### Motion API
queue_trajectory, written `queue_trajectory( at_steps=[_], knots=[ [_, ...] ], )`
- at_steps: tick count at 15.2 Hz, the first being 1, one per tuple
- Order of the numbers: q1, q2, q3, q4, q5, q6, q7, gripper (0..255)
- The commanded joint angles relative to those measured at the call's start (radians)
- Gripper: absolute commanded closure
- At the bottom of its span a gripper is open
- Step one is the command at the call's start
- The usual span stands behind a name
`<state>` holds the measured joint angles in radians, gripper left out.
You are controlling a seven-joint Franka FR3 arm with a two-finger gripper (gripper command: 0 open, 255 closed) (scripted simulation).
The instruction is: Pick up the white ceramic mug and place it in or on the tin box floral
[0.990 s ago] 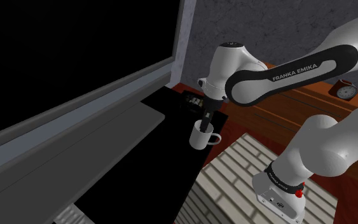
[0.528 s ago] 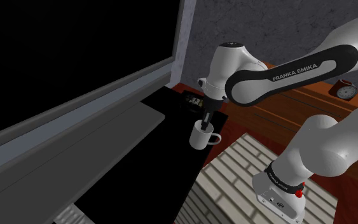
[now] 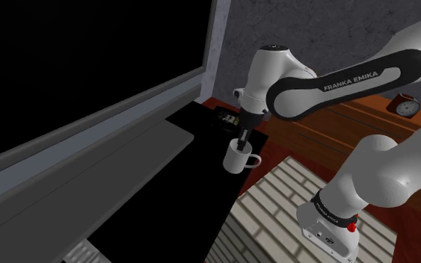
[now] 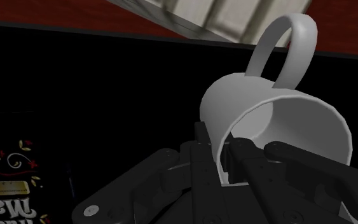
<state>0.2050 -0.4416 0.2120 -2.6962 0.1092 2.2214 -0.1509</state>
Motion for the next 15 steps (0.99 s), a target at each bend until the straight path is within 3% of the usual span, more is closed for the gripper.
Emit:
queue_trajectory(
  at_steps=[1, 15],
  knots=[
    [0.001, -0.019, -0.002, 0.012, 0.001, -0.032, 0.0, 255],
    [0.001, -0.111, -0.023, 0.141, -0.007, -0.251, -0.004, 255]
  ],
)
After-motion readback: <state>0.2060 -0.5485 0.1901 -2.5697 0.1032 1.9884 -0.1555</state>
